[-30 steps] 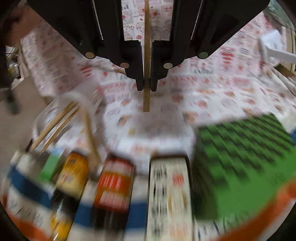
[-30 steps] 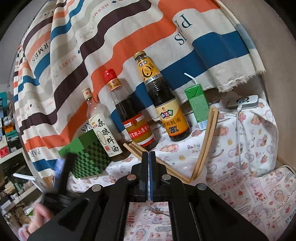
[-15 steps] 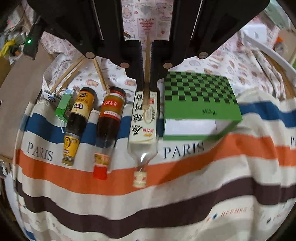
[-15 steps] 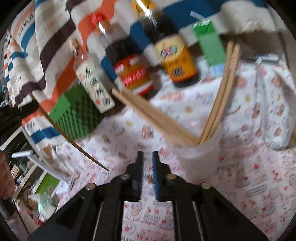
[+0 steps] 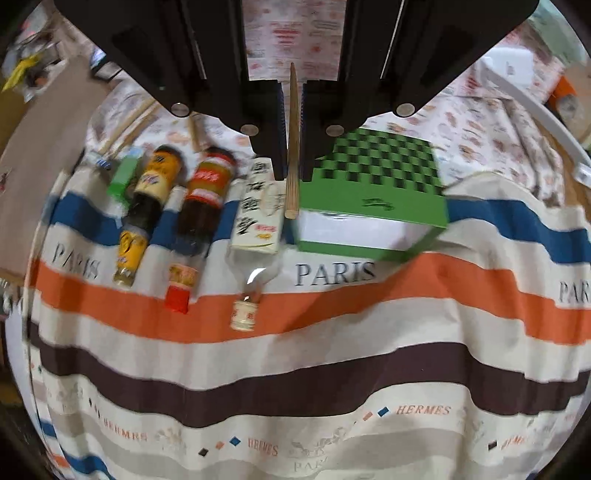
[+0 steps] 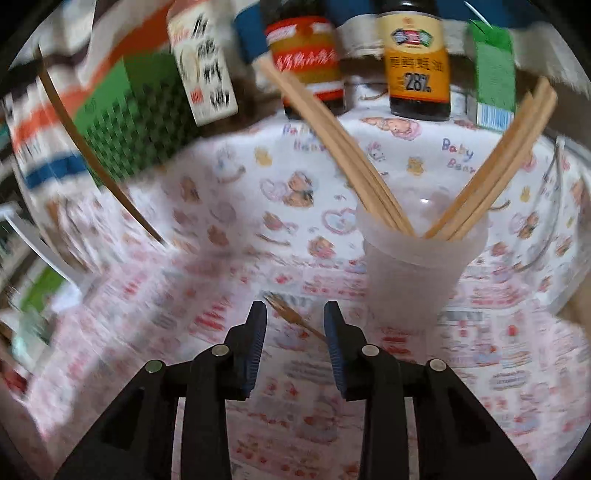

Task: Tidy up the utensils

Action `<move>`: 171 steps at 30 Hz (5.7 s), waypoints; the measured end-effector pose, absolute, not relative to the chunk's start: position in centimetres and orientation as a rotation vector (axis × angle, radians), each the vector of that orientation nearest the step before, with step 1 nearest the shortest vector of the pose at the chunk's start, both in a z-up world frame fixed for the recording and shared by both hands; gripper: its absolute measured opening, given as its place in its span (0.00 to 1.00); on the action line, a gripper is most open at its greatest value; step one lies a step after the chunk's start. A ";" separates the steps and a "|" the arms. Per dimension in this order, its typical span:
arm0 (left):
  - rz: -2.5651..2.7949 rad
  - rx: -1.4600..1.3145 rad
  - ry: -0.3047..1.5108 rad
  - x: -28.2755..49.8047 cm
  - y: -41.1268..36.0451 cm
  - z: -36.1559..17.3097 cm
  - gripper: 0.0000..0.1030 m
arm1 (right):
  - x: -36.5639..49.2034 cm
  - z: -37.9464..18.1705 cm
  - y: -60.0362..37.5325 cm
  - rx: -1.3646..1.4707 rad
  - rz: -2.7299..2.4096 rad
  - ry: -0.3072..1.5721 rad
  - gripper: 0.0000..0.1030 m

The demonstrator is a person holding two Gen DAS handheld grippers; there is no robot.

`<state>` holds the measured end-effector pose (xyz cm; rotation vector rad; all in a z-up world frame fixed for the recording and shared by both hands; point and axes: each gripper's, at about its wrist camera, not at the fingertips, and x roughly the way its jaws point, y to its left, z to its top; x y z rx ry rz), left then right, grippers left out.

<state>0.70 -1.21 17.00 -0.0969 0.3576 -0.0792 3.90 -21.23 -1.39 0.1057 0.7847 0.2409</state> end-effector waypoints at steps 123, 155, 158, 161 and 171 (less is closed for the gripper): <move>-0.254 -0.024 0.311 7.6 -14.4 13.9 0.72 | 4.9 3.2 -34.5 0.497 0.123 0.380 0.26; -0.049 0.027 0.193 -1.1 -1.7 3.6 0.99 | -2.0 2.6 -26.6 0.103 0.104 0.272 1.00; -0.061 -0.006 0.242 -0.3 -1.3 2.8 0.99 | -1.7 1.7 -26.2 0.103 0.107 0.291 1.00; -0.044 -0.019 0.259 0.1 -1.1 2.0 0.99 | -1.8 1.3 -26.0 0.089 0.089 0.283 1.00; -0.032 0.018 0.268 0.4 -1.7 1.0 0.99 | -1.3 0.4 -26.0 0.082 0.053 0.312 1.00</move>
